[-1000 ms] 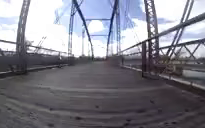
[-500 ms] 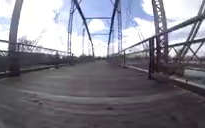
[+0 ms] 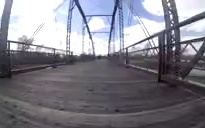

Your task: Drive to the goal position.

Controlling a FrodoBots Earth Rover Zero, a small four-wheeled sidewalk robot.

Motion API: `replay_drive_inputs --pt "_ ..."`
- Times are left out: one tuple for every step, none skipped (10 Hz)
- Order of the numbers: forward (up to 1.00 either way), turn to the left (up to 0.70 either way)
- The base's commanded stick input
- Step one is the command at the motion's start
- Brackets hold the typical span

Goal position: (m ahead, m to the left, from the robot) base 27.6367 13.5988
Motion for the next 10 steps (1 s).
replay_drive_inputs --pt "1.0 0.0" --pt "1.0 0.0" --pt "1.0 0.0" --pt "1.0 0.0" --pt "1.0 0.0" --pt "1.0 0.0" --pt "1.0 0.0" --pt "1.0 0.0" --pt "1.0 -0.05" --pt "1.0 -0.18"
